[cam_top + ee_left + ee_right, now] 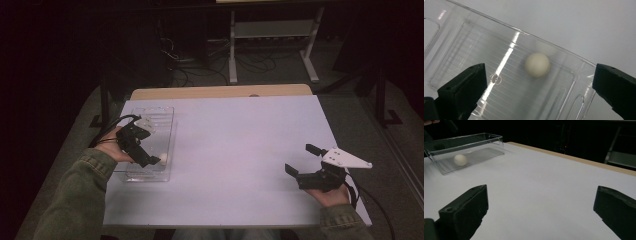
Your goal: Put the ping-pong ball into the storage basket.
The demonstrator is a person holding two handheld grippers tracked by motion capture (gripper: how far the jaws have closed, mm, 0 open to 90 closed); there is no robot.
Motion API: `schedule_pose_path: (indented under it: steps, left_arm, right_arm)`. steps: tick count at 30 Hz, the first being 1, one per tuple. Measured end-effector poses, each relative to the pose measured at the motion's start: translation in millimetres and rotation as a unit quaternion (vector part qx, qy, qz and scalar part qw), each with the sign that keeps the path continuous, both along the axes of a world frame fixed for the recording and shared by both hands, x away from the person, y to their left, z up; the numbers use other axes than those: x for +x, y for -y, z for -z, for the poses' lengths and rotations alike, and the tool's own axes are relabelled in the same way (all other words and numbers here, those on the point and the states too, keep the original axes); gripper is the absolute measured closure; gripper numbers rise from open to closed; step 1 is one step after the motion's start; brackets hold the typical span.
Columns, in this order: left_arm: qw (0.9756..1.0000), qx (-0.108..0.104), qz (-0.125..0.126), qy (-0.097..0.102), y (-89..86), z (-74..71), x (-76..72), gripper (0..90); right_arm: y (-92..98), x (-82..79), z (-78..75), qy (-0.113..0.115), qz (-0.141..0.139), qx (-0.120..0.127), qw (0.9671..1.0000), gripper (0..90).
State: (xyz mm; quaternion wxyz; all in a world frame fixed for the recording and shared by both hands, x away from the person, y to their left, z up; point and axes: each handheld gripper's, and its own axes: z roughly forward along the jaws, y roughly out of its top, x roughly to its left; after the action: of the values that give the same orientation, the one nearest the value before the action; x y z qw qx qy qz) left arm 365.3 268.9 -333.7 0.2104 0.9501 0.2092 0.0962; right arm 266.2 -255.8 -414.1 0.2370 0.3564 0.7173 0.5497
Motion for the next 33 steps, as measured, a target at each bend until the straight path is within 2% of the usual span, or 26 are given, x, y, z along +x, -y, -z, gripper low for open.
schedule_pose_path:
  steps: [3,8,17,22,29,33]
  left_arm:
    - [0.9999,-0.014,-0.007,0.006,-4.2,-2.0,-2.4,0.0]
    - [0.9997,-0.020,-0.007,0.010,-4.5,-2.8,-6.2,0.0]
    - [0.9984,-0.047,-0.021,0.025,-10.9,-0.9,-10.4,0.0]
    - [0.9963,-0.072,-0.034,0.031,-17.7,1.1,-14.9,0.0]
    - [0.9931,-0.094,-0.052,0.048,-26.0,4.4,-20.5,0.0]
    - [0.9913,-0.109,-0.059,0.045,-30.6,7.2,-21.5,0.0]
  right_arm:
    - [-0.2,-0.1,0.0,0.000,-0.001,0.000,1.0000,0.0]
    - [-0.4,0.1,0.1,0.000,-0.001,0.000,1.0000,0.0]
    - [0.6,-0.1,-0.2,0.002,0.001,0.001,1.0000,0.0]
    - [0.6,0.0,-0.4,0.003,0.002,0.001,1.0000,0.0]
    - [0.5,-0.4,-0.6,0.003,0.003,0.001,1.0000,0.0]
    - [0.4,-0.2,-0.4,0.002,0.002,0.000,1.0000,0.0]
